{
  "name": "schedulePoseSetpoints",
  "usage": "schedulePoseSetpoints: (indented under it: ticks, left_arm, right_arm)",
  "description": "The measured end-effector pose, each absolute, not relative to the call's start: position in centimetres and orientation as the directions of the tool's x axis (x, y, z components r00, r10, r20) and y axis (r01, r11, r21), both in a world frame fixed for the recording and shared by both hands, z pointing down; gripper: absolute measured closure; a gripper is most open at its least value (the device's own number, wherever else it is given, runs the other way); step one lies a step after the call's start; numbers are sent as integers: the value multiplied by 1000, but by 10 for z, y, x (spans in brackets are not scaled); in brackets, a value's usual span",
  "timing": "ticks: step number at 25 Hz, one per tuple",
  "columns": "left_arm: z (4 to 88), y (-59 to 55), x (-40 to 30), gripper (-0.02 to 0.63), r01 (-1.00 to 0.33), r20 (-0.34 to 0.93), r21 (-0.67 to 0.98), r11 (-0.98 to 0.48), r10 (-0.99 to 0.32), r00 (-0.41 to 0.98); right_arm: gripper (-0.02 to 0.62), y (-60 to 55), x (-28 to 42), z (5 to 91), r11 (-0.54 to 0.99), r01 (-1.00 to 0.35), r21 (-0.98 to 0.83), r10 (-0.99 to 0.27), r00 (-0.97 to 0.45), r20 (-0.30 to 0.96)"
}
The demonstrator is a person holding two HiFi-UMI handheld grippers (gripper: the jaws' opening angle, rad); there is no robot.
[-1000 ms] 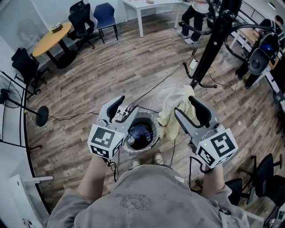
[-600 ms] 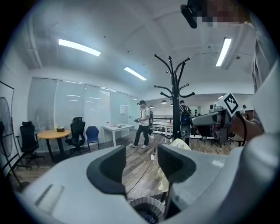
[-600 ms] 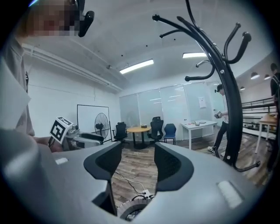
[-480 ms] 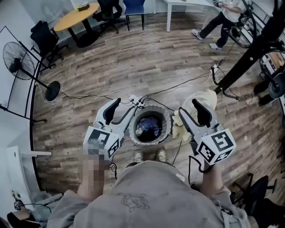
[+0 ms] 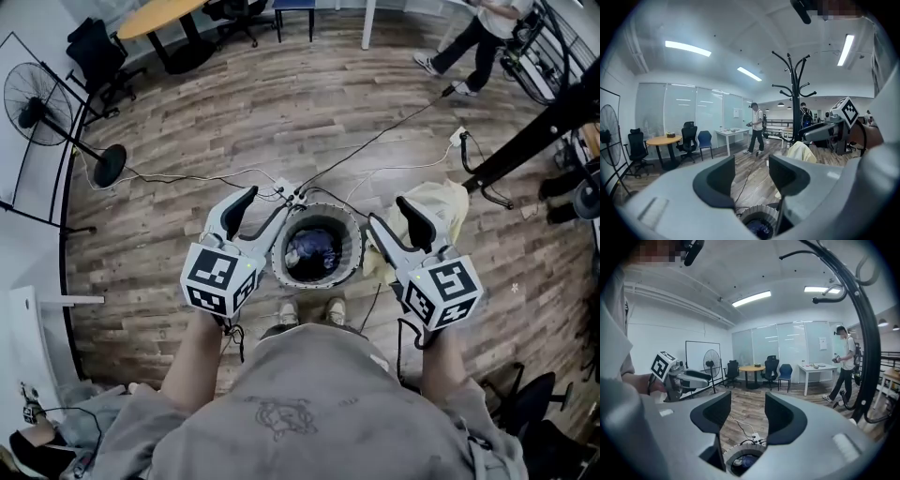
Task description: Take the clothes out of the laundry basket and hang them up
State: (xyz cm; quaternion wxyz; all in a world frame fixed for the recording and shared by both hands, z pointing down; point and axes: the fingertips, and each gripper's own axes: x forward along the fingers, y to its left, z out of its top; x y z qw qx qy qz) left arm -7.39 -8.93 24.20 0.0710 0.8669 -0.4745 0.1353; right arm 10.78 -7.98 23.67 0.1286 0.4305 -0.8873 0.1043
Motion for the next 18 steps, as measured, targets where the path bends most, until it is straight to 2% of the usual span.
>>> schedulePoseSetpoints:
  ticks: [12, 18]
  left_arm:
    - [387, -138, -84, 379, -888, 533, 105, -449, -728, 431]
    - [471, -150, -93, 379, -895, 619, 69, -442, -684, 385]
  right_arm:
    - [339, -128, 86, 387, 608, -794, -11, -645, -503, 576]
    - [334, -153, 75, 476, 644, -763, 66, -588, -437, 681]
